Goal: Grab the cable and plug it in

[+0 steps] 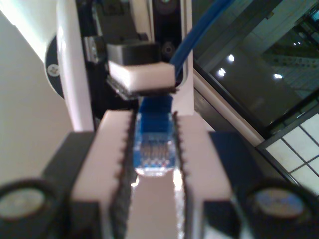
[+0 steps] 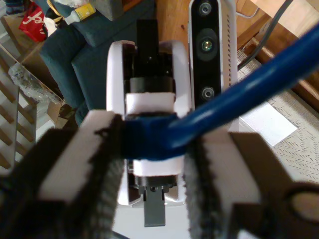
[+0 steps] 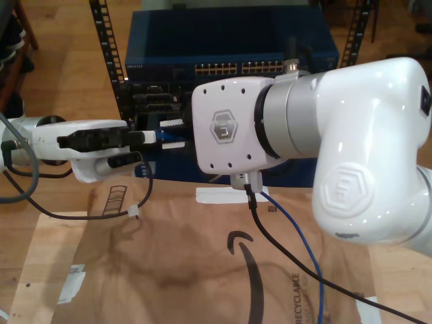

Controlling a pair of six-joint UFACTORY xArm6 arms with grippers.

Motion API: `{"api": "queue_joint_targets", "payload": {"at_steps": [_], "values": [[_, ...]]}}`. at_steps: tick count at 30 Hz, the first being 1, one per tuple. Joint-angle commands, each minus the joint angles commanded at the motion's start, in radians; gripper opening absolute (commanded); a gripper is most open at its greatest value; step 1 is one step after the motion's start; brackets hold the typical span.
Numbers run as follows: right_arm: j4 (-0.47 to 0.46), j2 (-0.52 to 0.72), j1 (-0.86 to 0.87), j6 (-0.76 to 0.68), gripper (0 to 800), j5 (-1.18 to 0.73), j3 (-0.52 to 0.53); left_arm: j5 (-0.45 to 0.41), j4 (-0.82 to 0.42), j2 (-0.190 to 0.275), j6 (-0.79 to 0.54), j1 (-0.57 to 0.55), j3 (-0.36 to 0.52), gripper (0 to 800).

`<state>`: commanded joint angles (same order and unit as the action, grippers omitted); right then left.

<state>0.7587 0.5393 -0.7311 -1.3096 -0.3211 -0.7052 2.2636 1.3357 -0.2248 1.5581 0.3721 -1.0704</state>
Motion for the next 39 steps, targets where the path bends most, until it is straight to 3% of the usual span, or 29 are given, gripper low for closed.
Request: {"api": "queue_joint_targets", "payload": {"at_steps": [1,2,3,4,5,6,11,16,20,25,30,34,39], "values": [[0.005,0.000,0.000,-0.002,47,0.023,0.005,0.000,0.000,0.000,0.002,0.000,0.000,37],[0.009,0.002,-0.003,-0.003,33,0.037,0.012,0.002,0.000,0.000,0.005,0.000,0.000,98],[0.009,0.002,-0.005,-0.003,22,0.040,0.012,0.000,0.000,0.000,0.009,0.000,0.002,224],[0.009,0.002,-0.005,-0.003,13,0.040,0.012,0.000,0.003,0.000,0.011,0.000,0.003,398],[0.009,0.002,-0.005,-0.003,10,0.040,0.012,-0.002,0.003,0.000,0.008,0.000,0.003,649],[0.009,0.002,-0.005,-0.003,10,0.040,0.012,-0.005,0.005,0.002,0.008,0.002,0.003,794],[0.011,-0.002,-0.005,-0.002,2,0.041,0.014,-0.026,0.009,0.003,0.011,0.041,-0.018,797],[0.009,-0.058,0.025,0.000,2,0.077,0.008,-0.107,-0.017,0.018,0.011,0.115,-0.115,798],[0.002,-0.089,0.084,0.000,2,0.149,0.017,-0.147,-0.232,0.025,0.011,0.158,-0.184,798],[-0.009,-0.143,0.100,0.003,2,0.327,0.048,-0.158,-0.511,0.087,-0.009,0.180,-0.187,798],[-0.023,-0.187,0.107,0.008,3,0.580,0.133,-0.157,-0.707,0.158,-0.144,0.255,-0.175,798],[-0.043,-0.224,0.107,0.011,6,0.755,0.190,-0.158,-0.856,0.212,-0.249,0.361,-0.109,798],[-0.032,-0.293,0.104,0.094,3,0.959,0.201,-0.158,-1.031,0.288,-0.476,0.508,-0.008,798]]}}
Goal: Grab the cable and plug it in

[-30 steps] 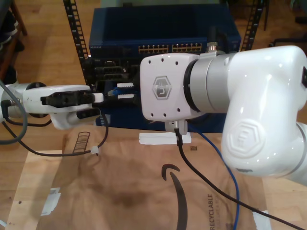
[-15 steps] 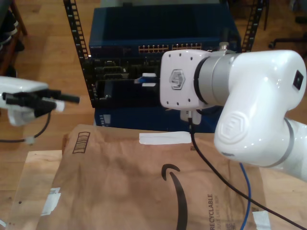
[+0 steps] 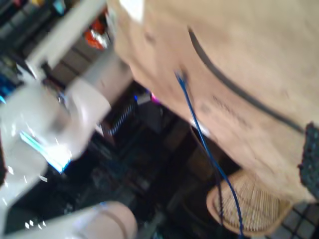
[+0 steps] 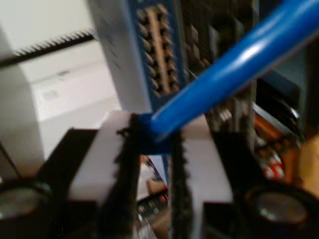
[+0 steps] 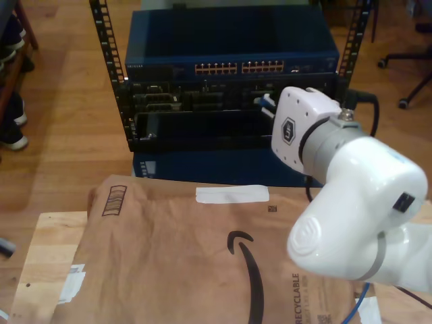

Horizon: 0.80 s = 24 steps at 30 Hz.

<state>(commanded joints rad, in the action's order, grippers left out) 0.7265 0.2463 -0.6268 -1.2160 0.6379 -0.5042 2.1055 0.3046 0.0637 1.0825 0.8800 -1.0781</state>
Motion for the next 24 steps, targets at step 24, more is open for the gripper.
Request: {"api": "queue_joint_targets", "payload": {"at_steps": [24], "values": [[0.107,-0.155,-0.006,0.110,2,0.255,-0.005,-0.517,-0.413,0.270,-0.608,0.548,0.608,798]]}}
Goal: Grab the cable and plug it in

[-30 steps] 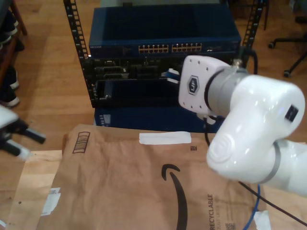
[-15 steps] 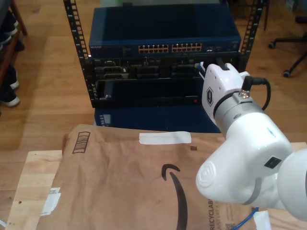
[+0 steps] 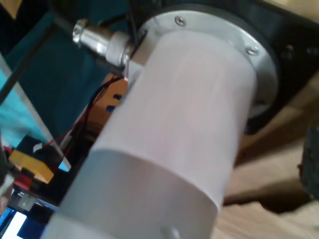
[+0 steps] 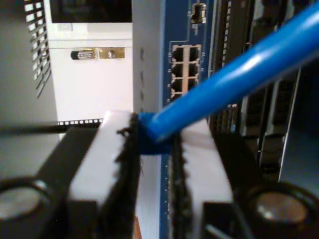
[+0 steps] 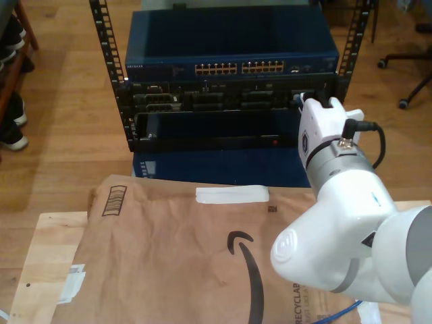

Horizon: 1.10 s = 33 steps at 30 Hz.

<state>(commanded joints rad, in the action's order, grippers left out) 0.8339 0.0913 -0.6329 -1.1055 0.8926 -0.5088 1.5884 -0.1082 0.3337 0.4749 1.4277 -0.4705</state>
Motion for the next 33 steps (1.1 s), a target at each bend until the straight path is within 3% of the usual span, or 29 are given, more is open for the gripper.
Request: {"api": "queue_joint_targets", "payload": {"at_steps": [9,15,28,30,33], "values": [[0.026,-0.035,-0.002,0.002,2,0.000,-0.038,-0.005,0.000,0.055,-0.072,0.064,0.031,798],[0.026,-0.048,-0.002,0.002,1,0.000,-0.044,-0.095,0.000,0.158,-0.114,0.066,0.158,798],[0.026,-0.068,-0.002,0.002,1,0.000,-0.058,-0.150,-0.002,0.180,-0.230,0.109,0.175,798],[0.026,-0.068,-0.002,0.002,1,0.000,-0.058,-0.186,-0.009,0.184,-0.249,0.127,0.187,798],[0.026,-0.071,-0.002,0.002,1,0.000,-0.060,-0.327,-0.032,0.253,-0.256,0.147,0.284,798]]}}
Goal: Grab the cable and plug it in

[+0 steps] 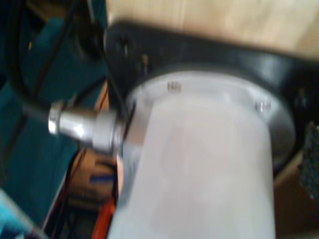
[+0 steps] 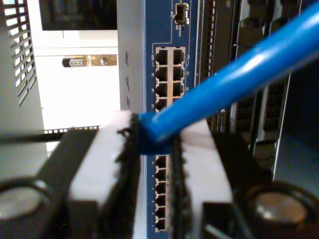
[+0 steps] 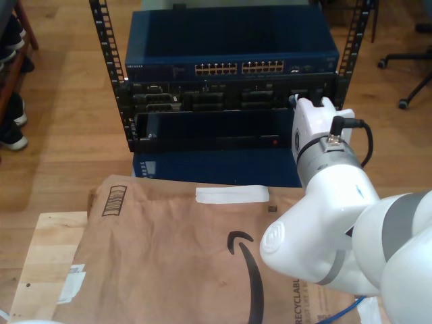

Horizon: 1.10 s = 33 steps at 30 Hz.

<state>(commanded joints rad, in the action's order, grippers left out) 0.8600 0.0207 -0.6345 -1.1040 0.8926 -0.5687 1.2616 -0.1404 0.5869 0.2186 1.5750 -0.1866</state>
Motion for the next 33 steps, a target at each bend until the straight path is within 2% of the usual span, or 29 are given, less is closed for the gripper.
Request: {"api": "queue_joint_targets", "payload": {"at_steps": [2,12,15,19,26,30,33], "values": [[0.000,0.000,0.000,0.000,1,0.000,0.002,-0.064,-0.003,0.002,0.000,0.000,0.040,798],[0.020,0.002,0.000,0.000,1,0.000,0.002,-0.115,-0.003,-0.006,-0.008,0.002,0.071,798],[0.025,0.008,-0.006,0.002,1,0.000,0.000,-0.140,0.002,-0.054,-0.017,0.002,0.086,799],[0.038,0.014,-0.023,0.003,1,0.000,0.000,-0.140,0.003,-0.066,-0.025,0.043,0.080,800],[0.040,0.026,-0.023,0.008,0,0.000,0.000,-0.140,0.003,-0.069,-0.028,0.043,0.080,800],[0.044,0.041,-0.043,0.124,0,0.000,-0.031,-0.140,0.003,-0.069,-0.028,0.043,0.080,800],[0.072,0.020,-0.074,0.124,0,0.000,-0.046,-0.140,0.003,-0.069,-0.026,0.043,0.080,800]]}}
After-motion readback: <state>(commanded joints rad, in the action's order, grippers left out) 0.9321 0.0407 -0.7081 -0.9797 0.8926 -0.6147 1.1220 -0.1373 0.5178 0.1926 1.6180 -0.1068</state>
